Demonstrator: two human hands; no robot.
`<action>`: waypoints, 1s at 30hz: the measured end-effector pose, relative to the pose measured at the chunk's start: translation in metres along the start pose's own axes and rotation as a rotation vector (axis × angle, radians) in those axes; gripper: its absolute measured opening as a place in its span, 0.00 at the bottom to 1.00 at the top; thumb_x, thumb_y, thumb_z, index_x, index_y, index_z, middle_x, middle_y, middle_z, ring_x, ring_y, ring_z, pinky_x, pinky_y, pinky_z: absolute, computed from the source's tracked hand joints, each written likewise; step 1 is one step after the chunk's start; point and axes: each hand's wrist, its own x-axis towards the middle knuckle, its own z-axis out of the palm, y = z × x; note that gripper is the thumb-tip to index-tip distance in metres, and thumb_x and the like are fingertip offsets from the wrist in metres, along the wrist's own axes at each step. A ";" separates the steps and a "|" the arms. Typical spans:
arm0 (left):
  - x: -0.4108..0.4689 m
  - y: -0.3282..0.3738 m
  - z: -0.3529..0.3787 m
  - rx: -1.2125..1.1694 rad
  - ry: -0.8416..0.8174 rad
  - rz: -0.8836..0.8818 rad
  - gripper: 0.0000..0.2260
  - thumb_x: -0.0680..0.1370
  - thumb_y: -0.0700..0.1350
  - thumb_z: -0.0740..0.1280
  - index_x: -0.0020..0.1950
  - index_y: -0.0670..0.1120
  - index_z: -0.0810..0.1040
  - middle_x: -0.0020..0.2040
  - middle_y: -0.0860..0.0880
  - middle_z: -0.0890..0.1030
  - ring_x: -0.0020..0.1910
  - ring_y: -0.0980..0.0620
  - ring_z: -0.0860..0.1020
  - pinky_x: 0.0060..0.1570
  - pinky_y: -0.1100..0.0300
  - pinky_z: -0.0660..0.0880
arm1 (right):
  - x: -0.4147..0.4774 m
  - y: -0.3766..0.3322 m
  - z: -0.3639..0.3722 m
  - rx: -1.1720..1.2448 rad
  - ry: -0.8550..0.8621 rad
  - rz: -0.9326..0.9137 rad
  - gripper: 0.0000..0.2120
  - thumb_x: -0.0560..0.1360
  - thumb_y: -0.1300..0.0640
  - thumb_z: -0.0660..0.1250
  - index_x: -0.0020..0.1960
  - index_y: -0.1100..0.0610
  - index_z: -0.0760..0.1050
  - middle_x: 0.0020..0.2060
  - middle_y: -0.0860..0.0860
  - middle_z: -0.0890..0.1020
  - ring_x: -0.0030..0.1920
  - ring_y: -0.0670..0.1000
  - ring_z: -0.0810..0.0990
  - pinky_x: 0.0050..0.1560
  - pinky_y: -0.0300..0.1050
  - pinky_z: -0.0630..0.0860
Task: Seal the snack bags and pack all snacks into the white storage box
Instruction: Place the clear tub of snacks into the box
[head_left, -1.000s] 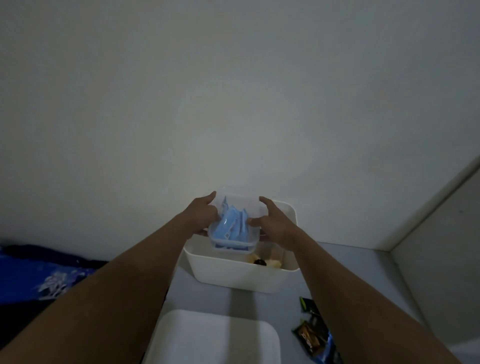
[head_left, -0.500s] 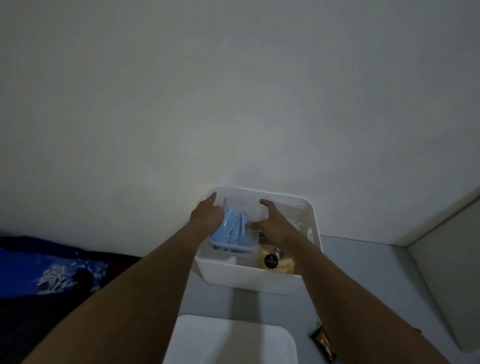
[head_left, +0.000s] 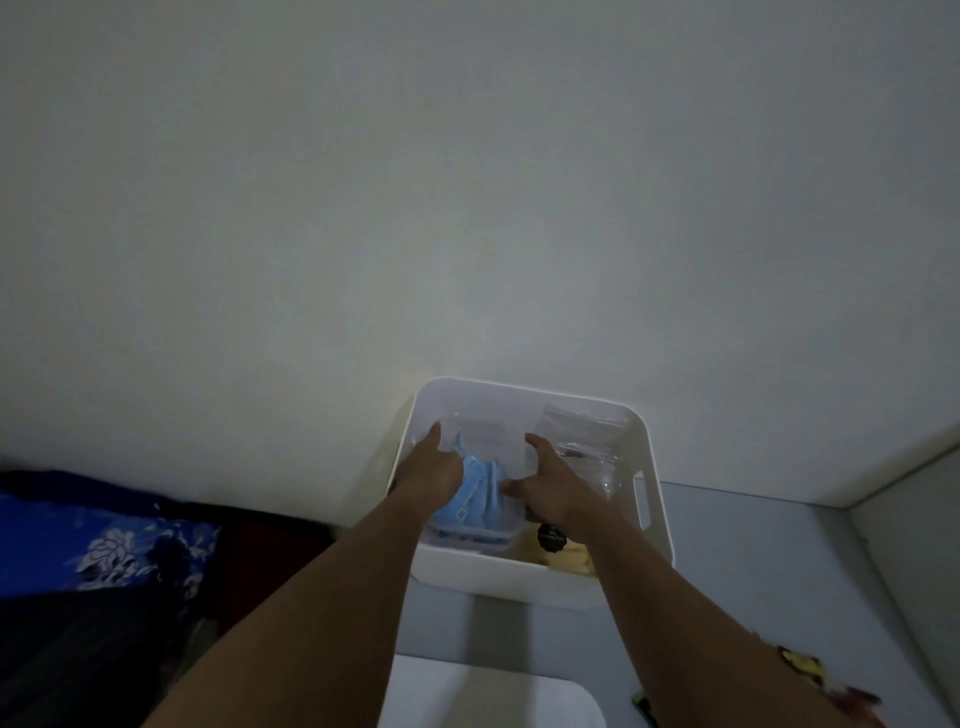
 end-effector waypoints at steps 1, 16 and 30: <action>0.003 -0.005 0.004 -0.008 -0.006 -0.004 0.26 0.80 0.37 0.56 0.78 0.49 0.60 0.76 0.46 0.64 0.70 0.44 0.70 0.64 0.57 0.70 | 0.003 0.005 0.001 -0.016 0.003 -0.007 0.39 0.75 0.62 0.71 0.78 0.48 0.53 0.70 0.55 0.71 0.64 0.58 0.75 0.59 0.58 0.79; 0.010 -0.011 0.022 0.209 0.026 -0.056 0.29 0.79 0.41 0.61 0.78 0.48 0.57 0.72 0.41 0.70 0.68 0.39 0.71 0.65 0.52 0.69 | 0.023 0.022 0.006 -0.389 0.027 -0.094 0.25 0.73 0.54 0.70 0.69 0.54 0.70 0.62 0.53 0.78 0.61 0.55 0.77 0.65 0.53 0.74; -0.104 0.082 0.069 0.476 0.027 0.310 0.28 0.81 0.55 0.61 0.77 0.44 0.61 0.77 0.45 0.64 0.75 0.45 0.62 0.73 0.53 0.59 | -0.111 -0.003 -0.099 -0.779 0.145 -0.255 0.19 0.81 0.52 0.61 0.68 0.59 0.72 0.65 0.57 0.77 0.62 0.57 0.77 0.60 0.44 0.72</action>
